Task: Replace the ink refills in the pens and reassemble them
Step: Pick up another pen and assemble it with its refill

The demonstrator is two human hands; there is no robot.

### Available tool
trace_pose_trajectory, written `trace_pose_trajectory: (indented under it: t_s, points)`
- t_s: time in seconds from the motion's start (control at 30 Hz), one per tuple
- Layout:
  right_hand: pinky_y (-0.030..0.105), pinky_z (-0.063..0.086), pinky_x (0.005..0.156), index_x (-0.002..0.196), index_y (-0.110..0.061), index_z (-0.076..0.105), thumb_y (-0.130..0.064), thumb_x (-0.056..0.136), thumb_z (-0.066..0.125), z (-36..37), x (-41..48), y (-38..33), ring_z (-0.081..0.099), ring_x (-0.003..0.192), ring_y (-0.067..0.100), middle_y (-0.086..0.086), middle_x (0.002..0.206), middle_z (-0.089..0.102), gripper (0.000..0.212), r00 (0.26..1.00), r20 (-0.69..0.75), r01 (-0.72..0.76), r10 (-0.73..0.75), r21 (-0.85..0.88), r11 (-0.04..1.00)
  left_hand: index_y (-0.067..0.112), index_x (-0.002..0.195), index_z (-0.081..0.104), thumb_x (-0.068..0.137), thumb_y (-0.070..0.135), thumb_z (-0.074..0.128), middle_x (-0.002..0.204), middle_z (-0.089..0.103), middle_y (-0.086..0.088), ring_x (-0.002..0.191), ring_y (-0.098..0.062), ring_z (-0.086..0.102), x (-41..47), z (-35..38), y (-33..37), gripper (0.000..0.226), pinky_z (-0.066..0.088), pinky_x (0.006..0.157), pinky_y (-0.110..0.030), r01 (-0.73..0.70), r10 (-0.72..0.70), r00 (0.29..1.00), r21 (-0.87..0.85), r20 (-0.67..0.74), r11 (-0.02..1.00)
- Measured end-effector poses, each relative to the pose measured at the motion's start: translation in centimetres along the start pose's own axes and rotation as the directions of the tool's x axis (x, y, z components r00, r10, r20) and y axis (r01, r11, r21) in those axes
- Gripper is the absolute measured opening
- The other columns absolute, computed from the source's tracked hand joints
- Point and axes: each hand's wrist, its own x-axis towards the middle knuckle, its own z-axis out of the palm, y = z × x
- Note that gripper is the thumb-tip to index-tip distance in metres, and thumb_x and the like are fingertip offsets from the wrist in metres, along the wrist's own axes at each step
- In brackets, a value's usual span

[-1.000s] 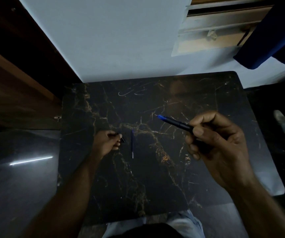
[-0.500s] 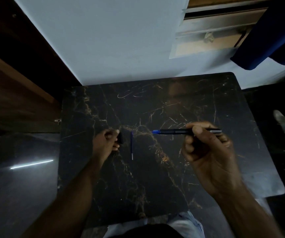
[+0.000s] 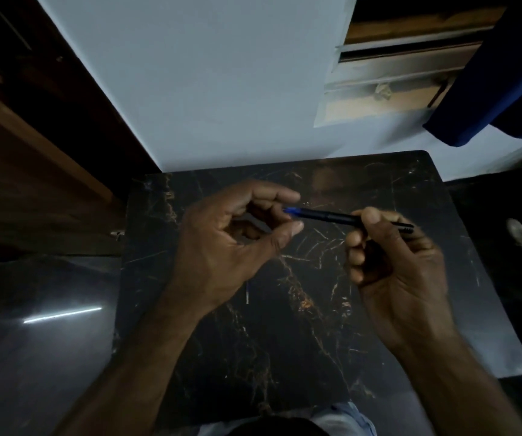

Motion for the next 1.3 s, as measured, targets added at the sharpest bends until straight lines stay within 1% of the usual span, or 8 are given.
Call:
trace_pose_trajectory:
  t_s: [0.17, 0.37, 0.57, 0.87, 1.0, 1.07, 1.17, 1.3]
  points:
    - [0.023, 0.045, 0.041, 0.082, -0.016, 0.073, -0.022, 0.088, 0.070, 0.2, -0.6, -1.3, 0.057, 0.052, 0.013, 0.006, 0.068, 0.066, 0.009, 1.000, 0.010, 0.012, -0.012, -0.043, 0.999, 0.001, 0.106, 0.078, 0.096, 0.016, 0.081, 0.100, 0.075, -0.001, 0.091, -0.006, 0.070, 1.2, -0.2, 0.7, 0.018, 0.054, 0.077, -0.017, -0.262, 0.237, 0.962, 0.214, 0.138, 0.941]
    - [0.022, 0.045, 0.041, 0.090, -0.006, 0.069, -0.022, 0.085, 0.070, -0.1, -0.9, -2.6, 0.059, 0.051, 0.012, 0.006, 0.065, 0.066, 0.016, 0.997, 0.044, 0.070, -0.068, -0.043, 0.997, 0.004, 0.111, 0.069, 0.107, 0.021, 0.062, 0.100, 0.063, 0.003, 0.080, -0.019, 0.063, 1.7, 0.4, 1.6, 0.019, 0.054, 0.067, -0.039, -0.404, 0.336, 0.910, 0.340, 0.242, 0.849]
    - [0.024, 0.047, 0.043, 0.096, 0.001, 0.065, -0.022, 0.087, 0.071, -0.6, -1.2, -3.0, 0.060, 0.053, 0.013, 0.007, 0.066, 0.067, 0.025, 0.984, 0.090, 0.156, -0.151, -0.046, 0.987, -0.003, 0.091, 0.067, 0.104, 0.011, 0.059, 0.081, 0.052, 0.006, 0.069, -0.008, 0.049, 0.9, 1.9, 2.9, 0.020, 0.038, 0.068, -0.013, -0.295, 0.258, 0.950, 0.238, 0.176, 0.925]
    - [0.029, 0.054, 0.051, 0.101, -0.001, 0.070, -0.018, 0.096, 0.068, 0.3, -1.4, -3.4, 0.067, 0.064, 0.022, 0.013, 0.076, 0.070, 0.017, 0.912, 0.258, 0.364, -0.320, -0.147, 0.920, 0.003, 0.066, 0.055, 0.108, 0.012, 0.044, 0.057, 0.043, 0.002, 0.050, -0.005, 0.044, -0.2, 2.2, 3.8, 0.044, 0.034, 0.056, -0.011, -0.095, 0.095, 0.996, 0.060, 0.005, 0.994]
    - [0.029, 0.054, 0.050, 0.100, 0.000, 0.068, -0.015, 0.098, 0.066, 1.0, -1.4, -2.7, 0.066, 0.063, 0.020, 0.012, 0.075, 0.069, 0.015, 0.910, 0.219, 0.385, -0.353, -0.126, 0.914, 0.018, 0.065, 0.055, 0.111, 0.026, 0.047, 0.055, 0.047, 0.012, 0.048, -0.001, 0.044, 0.7, 0.4, 3.5, 0.047, 0.036, 0.055, -0.012, 0.034, -0.024, 0.985, -0.055, 0.170, 0.998]
    - [0.028, 0.053, 0.050, 0.099, -0.001, 0.067, -0.018, 0.096, 0.068, 1.3, -1.6, -2.1, 0.065, 0.063, 0.019, 0.011, 0.075, 0.068, 0.017, 0.923, 0.176, 0.363, -0.344, -0.095, 0.927, 0.014, 0.073, 0.064, 0.111, 0.031, 0.049, 0.060, 0.057, 0.009, 0.051, -0.001, 0.051, 0.7, 0.0, 3.3, 0.044, 0.039, 0.054, -0.012, 0.078, -0.063, 0.987, -0.098, 0.148, 0.992]
    - [0.028, 0.053, 0.050, 0.099, 0.001, 0.065, -0.017, 0.095, 0.070, 1.5, -1.7, -1.6, 0.065, 0.064, 0.018, 0.009, 0.075, 0.067, 0.019, 0.945, 0.091, 0.320, -0.314, -0.056, 0.946, 0.013, 0.098, 0.067, 0.104, 0.027, 0.063, 0.081, 0.065, 0.009, 0.063, -0.004, 0.060, 0.2, 0.3, 3.4, 0.016, 0.046, 0.056, -0.013, 0.050, -0.028, 0.991, -0.170, 0.130, 0.984]
    - [0.029, 0.055, 0.054, 0.101, 0.001, 0.067, -0.017, 0.092, 0.068, 1.4, -1.8, -1.6, 0.067, 0.068, 0.020, 0.011, 0.078, 0.069, 0.021, 0.944, 0.155, 0.304, -0.293, -0.058, 0.951, 0.016, 0.091, 0.067, 0.104, 0.025, 0.065, 0.071, 0.061, 0.009, 0.056, -0.003, 0.057, -0.5, 0.3, 2.8, 0.016, 0.043, 0.055, -0.013, -0.035, 0.039, 0.998, -0.078, 0.055, 0.996]
